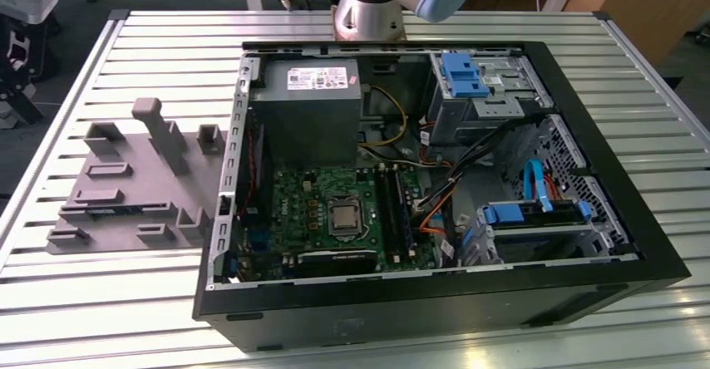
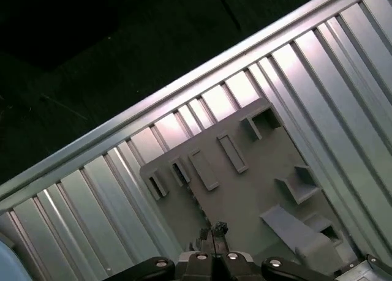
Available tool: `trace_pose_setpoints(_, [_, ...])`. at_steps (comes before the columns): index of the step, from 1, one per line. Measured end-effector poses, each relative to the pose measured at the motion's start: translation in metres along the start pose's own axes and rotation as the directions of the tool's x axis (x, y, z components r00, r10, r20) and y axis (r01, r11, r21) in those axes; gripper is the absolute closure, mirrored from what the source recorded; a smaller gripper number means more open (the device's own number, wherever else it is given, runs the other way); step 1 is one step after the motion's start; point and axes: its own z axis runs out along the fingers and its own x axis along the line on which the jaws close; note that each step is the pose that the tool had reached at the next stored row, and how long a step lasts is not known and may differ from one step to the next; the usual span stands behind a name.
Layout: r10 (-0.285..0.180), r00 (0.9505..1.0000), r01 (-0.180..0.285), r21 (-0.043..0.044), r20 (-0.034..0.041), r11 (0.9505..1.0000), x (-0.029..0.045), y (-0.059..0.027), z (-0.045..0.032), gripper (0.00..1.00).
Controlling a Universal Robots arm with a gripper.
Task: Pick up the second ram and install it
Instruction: 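Pick up the second ram and move it above second insertion slot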
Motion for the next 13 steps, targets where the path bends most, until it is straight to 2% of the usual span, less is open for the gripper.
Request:
trace_pose_setpoints(5, [-0.061,0.9981,0.061,0.0018,-0.001,0.9981,0.0001,0.0,0.0004,0.89])
trace_pose_setpoints(8, [-0.09,0.9959,0.09,0.004,0.0039,0.9959,0.0,0.0,0.001,0.89])
trace_pose_setpoints(13, [-0.162,0.9868,0.162,0.0061,0.003,0.9868,0.0001,-0.0001,0.0023,0.89])
